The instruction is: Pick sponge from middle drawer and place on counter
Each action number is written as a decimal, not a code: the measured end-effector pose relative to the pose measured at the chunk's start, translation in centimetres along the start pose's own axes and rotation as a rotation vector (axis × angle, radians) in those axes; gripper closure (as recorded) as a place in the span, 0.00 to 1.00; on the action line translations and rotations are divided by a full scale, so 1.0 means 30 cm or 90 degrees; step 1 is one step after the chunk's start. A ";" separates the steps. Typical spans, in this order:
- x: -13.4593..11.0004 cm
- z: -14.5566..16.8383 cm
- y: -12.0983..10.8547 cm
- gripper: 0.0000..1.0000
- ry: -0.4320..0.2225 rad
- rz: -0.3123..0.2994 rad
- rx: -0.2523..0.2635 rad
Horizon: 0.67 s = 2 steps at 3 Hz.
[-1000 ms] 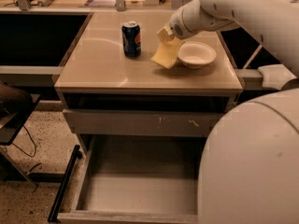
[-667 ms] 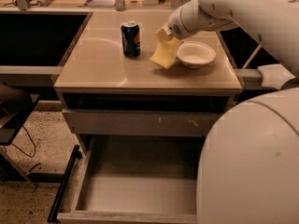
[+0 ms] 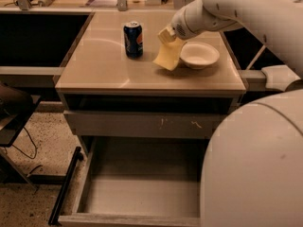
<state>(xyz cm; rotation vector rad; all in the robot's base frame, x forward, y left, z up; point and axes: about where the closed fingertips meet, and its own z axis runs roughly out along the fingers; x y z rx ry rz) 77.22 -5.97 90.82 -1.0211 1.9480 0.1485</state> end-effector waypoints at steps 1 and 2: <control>0.000 0.000 0.000 0.11 0.000 0.000 0.000; 0.000 0.000 0.000 0.00 0.000 0.000 0.000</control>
Offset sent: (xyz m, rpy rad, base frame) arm 0.0000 0.0000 0.0000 0.0000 0.0000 0.0000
